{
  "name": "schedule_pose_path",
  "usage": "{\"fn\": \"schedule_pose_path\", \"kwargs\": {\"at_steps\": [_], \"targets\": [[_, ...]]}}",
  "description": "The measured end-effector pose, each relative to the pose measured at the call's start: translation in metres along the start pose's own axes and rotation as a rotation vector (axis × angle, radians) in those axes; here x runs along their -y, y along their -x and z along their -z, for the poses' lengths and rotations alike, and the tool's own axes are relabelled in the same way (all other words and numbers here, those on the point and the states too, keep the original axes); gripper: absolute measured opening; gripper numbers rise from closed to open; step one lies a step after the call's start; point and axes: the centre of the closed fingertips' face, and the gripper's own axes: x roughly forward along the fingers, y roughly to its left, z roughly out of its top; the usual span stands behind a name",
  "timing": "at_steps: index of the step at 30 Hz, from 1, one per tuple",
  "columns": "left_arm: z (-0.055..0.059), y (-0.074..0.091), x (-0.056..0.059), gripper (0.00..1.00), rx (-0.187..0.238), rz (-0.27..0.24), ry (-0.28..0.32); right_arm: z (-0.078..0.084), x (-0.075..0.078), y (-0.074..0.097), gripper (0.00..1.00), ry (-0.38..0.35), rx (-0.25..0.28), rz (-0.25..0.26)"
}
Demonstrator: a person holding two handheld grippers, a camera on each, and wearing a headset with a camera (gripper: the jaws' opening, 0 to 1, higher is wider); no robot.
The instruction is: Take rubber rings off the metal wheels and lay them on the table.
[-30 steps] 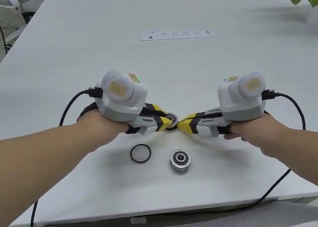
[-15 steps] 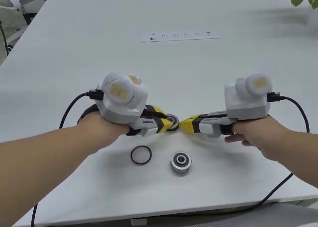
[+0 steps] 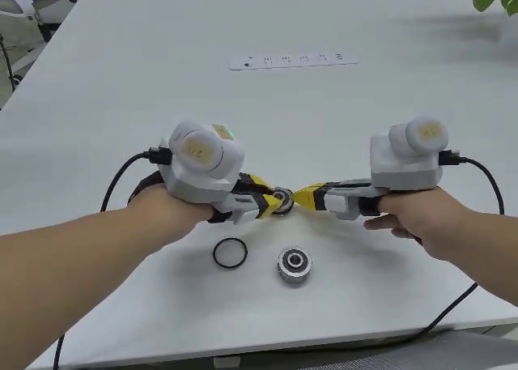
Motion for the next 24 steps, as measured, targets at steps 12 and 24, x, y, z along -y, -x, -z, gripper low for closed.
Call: {"fn": "schedule_pose_path", "kwargs": {"at_steps": [12,24], "targets": [[0.001,-0.002,-0.002,0.12,-0.009,-0.016,-0.017,-0.002,-0.011,-0.004,0.00,0.008,-0.003,-0.033],[0.002,-0.004,-0.003,0.12,-0.003,-0.014,-0.015,-0.011,-0.024,-0.007,0.00,0.033,0.021,-0.083]]}}
